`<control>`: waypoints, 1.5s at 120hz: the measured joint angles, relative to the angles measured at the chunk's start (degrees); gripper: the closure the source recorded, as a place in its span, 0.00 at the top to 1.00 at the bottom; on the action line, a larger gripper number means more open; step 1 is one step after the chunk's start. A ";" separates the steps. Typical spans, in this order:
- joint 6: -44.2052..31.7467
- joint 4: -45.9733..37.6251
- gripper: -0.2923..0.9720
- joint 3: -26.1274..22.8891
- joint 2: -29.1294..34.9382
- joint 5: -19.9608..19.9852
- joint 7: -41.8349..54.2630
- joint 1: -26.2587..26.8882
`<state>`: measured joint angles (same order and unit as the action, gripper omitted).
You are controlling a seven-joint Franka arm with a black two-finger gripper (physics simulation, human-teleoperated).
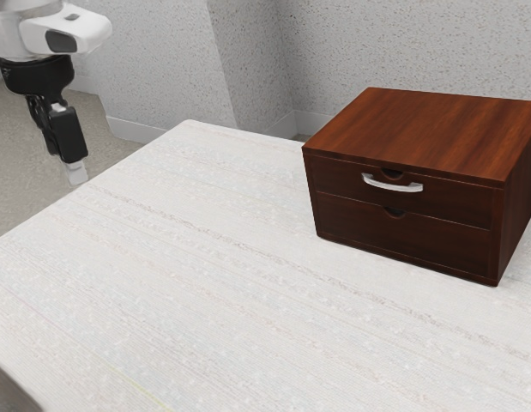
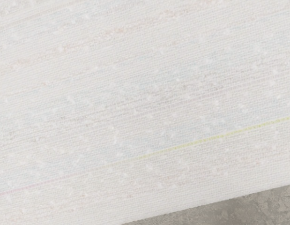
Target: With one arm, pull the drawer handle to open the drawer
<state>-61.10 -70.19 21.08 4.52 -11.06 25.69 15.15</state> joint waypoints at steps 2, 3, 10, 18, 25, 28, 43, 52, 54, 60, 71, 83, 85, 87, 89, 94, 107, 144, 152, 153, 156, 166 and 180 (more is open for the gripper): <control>-1.16 -0.04 0.77 0.10 0.03 -0.03 0.95 0.17; -1.71 -0.06 0.77 0.22 0.03 -0.03 1.42 0.31; -4.98 -0.12 0.77 0.88 0.00 0.16 4.50 0.61; -7.73 -0.10 0.77 1.20 -0.04 0.33 7.67 0.35; -9.52 0.01 0.77 2.69 0.12 0.84 10.17 0.76; -10.14 0.51 0.77 2.83 0.13 1.19 11.18 0.22; -12.59 2.76 0.77 0.19 -0.88 2.70 18.62 1.18; -14.40 3.02 0.77 -0.17 -3.28 3.86 25.61 2.79; -14.87 3.07 0.77 -0.21 -3.76 4.05 27.24 3.12; -16.34 3.15 0.77 -0.06 -5.75 4.45 32.62 4.07; -18.31 3.07 0.77 0.26 -10.06 4.83 42.01 4.07; -19.74 3.15 0.77 0.07 -15.59 5.01 50.61 -1.01; -19.94 3.16 0.77 0.01 -15.95 5.03 51.96 -1.59; -20.11 3.17 0.77 -0.03 -16.20 5.05 53.27 -2.00; -20.27 3.17 0.77 -0.06 -16.33 5.13 54.57 -2.28; -20.61 3.15 0.77 -0.09 -16.52 6.11 57.77 -2.65; -21.32 3.25 0.77 0.02 -17.32 11.49 65.87 -2.83; -28.21 7.68 0.77 -0.02 -20.25 14.87 83.61 -6.47; -30.02 7.74 0.77 -0.12 -21.13 15.04 86.28 -6.53; -30.27 7.74 0.77 -0.12 -21.20 15.05 86.56 -6.54; -31.01 7.78 0.77 -0.12 -21.42 15.08 87.36 -6.56; -33.35 8.09 0.77 0.03 -22.38 15.14 89.56 -6.67; -36.51 8.27 0.77 -0.04 -23.93 15.17 91.74 -7.14</control>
<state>-97.61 -61.92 21.04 -19.41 4.11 117.42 8.01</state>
